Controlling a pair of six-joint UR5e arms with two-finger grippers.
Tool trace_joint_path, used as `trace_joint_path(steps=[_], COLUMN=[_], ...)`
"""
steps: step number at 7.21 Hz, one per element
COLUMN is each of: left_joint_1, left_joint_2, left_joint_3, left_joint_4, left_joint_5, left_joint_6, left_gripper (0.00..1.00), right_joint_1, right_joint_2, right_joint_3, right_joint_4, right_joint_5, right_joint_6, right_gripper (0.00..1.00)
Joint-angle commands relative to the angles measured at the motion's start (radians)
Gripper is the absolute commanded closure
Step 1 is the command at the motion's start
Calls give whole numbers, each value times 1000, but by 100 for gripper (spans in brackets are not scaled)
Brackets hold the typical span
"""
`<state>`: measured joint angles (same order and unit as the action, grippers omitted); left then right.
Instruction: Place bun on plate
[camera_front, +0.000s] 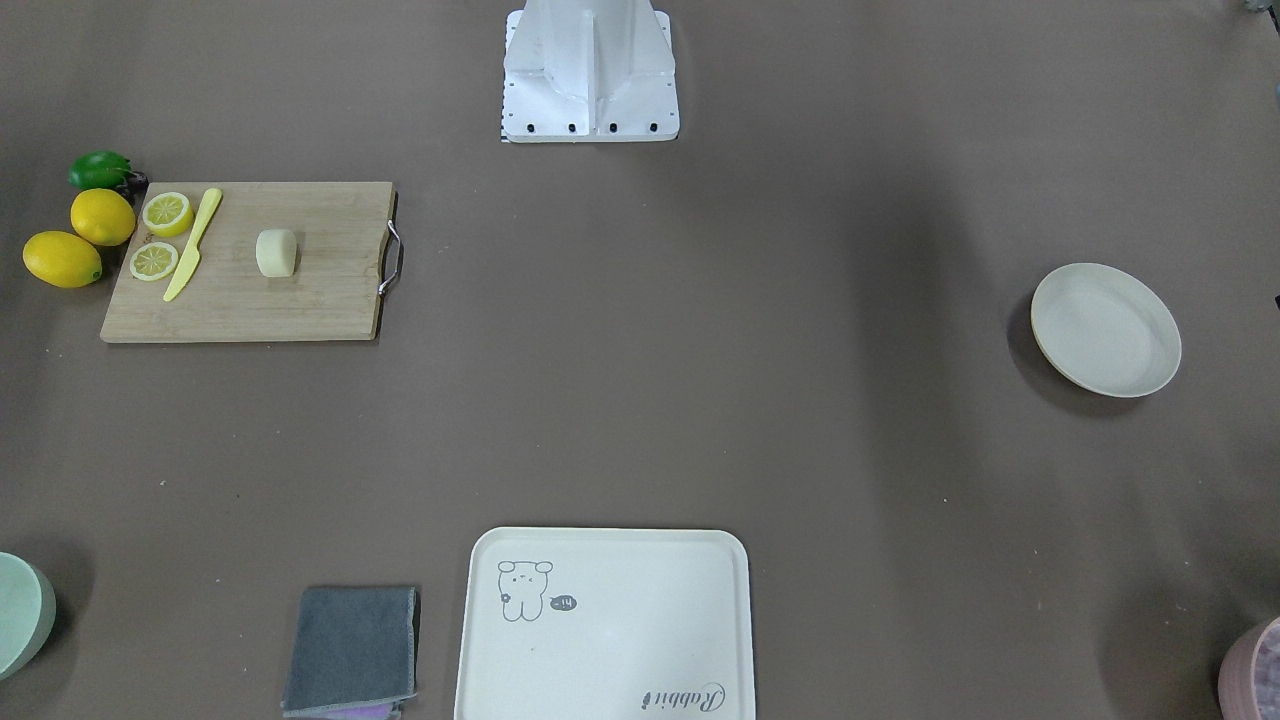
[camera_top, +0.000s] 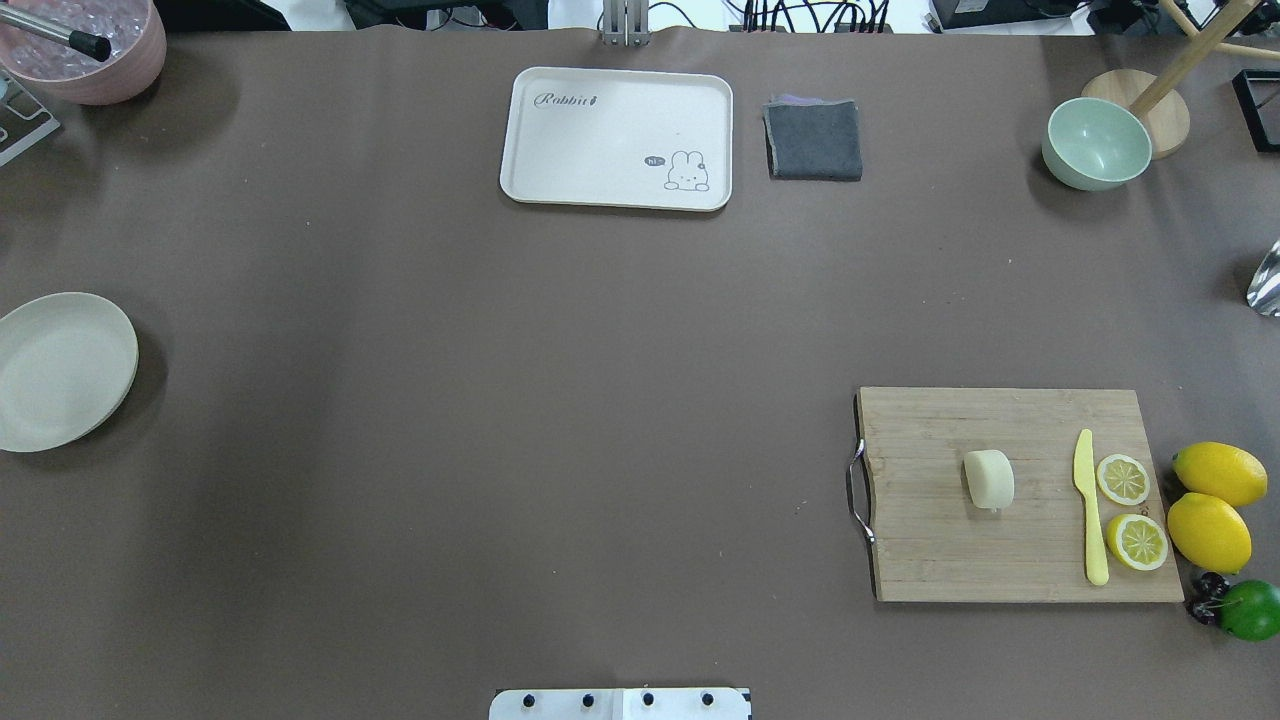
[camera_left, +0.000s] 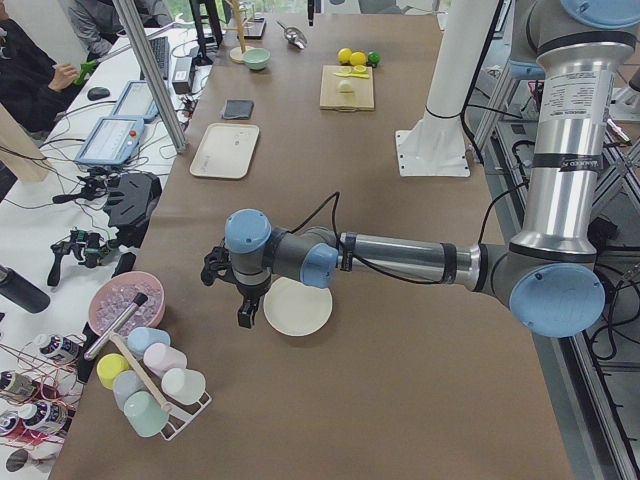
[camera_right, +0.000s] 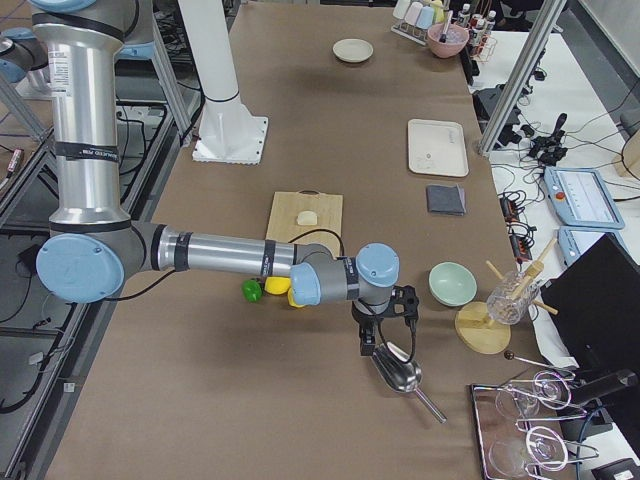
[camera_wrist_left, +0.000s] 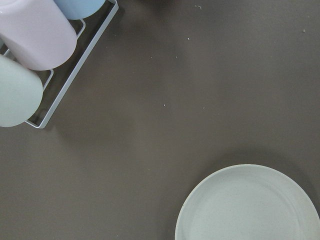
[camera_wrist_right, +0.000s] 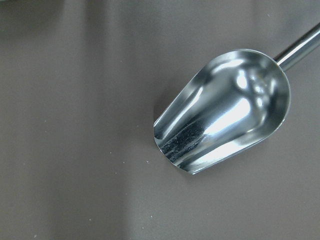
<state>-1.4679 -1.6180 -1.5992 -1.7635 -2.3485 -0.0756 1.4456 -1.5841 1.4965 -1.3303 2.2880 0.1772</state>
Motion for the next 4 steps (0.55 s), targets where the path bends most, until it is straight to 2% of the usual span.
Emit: trace_joint_path(steps=[1,4], left_joint_1=[1,3], left_joint_2=[4,12], left_joint_3=[-4,-5], left_joint_4=[-13,-20], left_joint_5=[3,5], left_joint_6=[2,-3], left_gripper=[1,1], right_joint_1=[1,1], right_joint_2=[-2,-4], right_joint_3=[2,5], right_joint_4=[3,3], right_joint_5=[1,5], right_joint_6=[1,-7], right_gripper=[0,0])
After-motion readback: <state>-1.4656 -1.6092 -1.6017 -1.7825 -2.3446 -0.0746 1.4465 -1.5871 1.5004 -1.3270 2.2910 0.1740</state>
